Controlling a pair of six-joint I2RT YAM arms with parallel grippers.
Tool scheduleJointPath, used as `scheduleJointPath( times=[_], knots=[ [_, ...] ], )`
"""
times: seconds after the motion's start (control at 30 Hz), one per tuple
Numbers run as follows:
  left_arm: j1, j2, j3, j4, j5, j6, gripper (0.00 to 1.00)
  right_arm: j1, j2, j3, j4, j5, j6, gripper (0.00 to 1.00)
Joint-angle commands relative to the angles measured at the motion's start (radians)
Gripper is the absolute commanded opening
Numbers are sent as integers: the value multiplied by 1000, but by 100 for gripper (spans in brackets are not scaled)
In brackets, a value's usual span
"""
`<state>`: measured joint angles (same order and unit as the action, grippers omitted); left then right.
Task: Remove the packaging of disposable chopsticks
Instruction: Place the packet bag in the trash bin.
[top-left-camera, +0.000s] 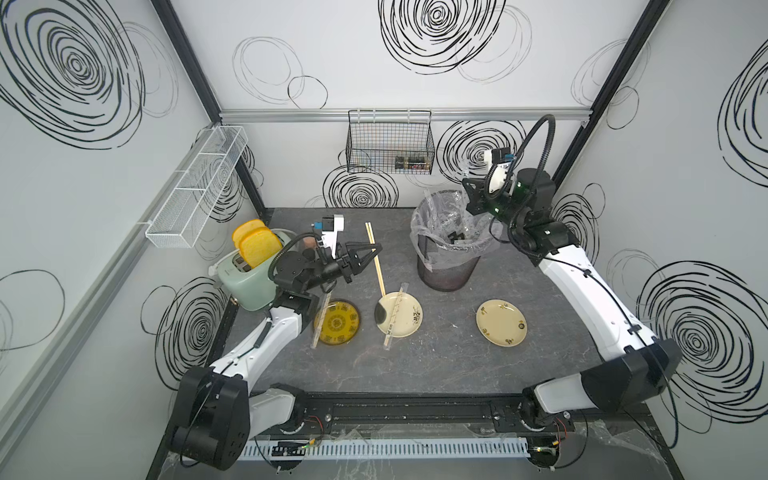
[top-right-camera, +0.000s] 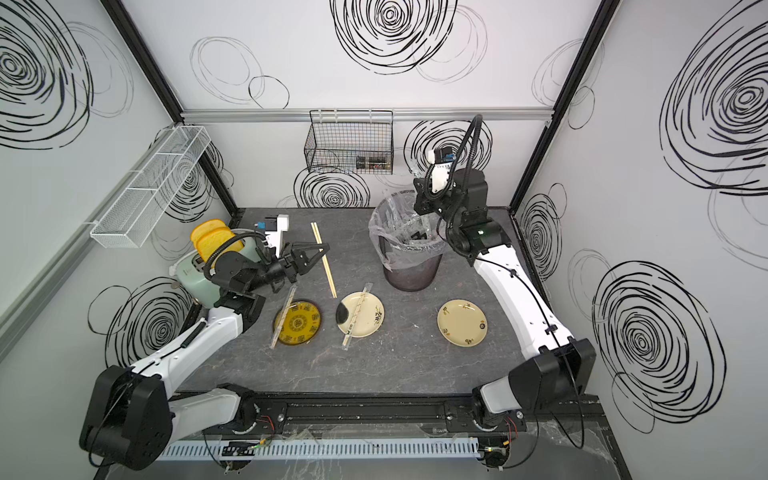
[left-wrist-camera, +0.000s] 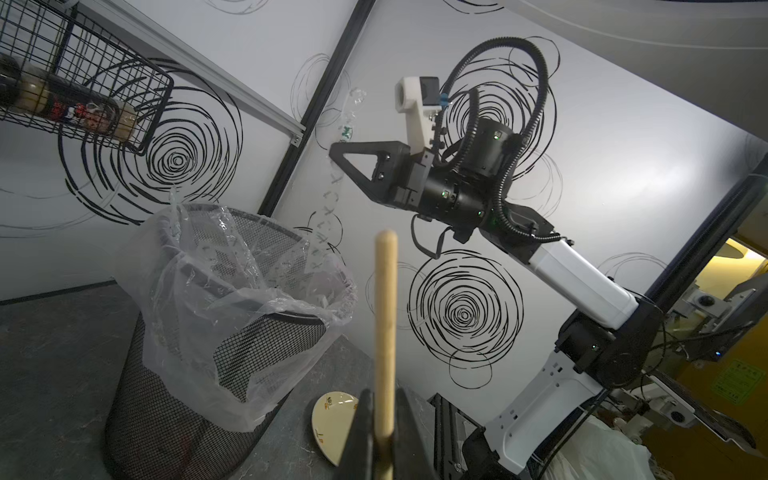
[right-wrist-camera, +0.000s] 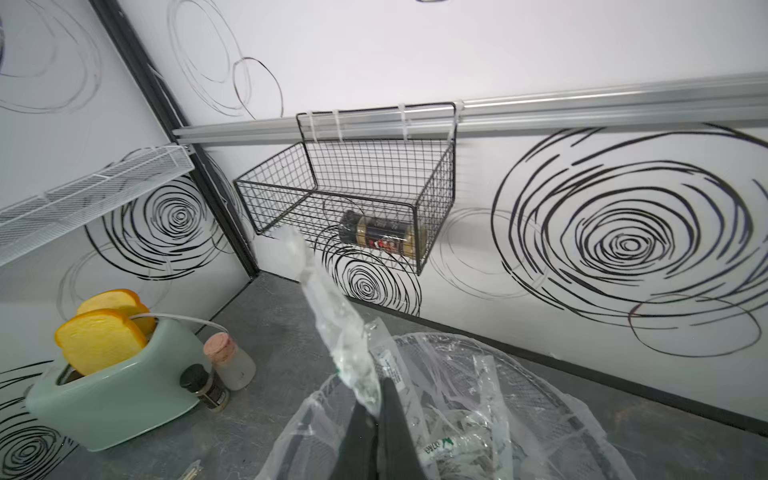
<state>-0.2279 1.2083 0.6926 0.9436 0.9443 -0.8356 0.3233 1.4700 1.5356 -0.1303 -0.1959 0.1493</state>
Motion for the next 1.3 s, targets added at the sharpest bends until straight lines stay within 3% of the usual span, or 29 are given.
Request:
scheduleJointPath(
  times=[0.0,0.2,0.8,1.27],
  knots=[
    [-7,7,21,51,24,-19,0,-18,45,35,7,-22,1,0],
    [-8,15,21,57,25,-28,0,-28,143,51,-15,-52,-1,0],
    [-7,39,21,62,28,-37,0,-14,256,-78,-34,-102,-1,0],
    [-10,42,22,49,28,-26,0,28,387,116,-295,54,-90,0]
  ],
)
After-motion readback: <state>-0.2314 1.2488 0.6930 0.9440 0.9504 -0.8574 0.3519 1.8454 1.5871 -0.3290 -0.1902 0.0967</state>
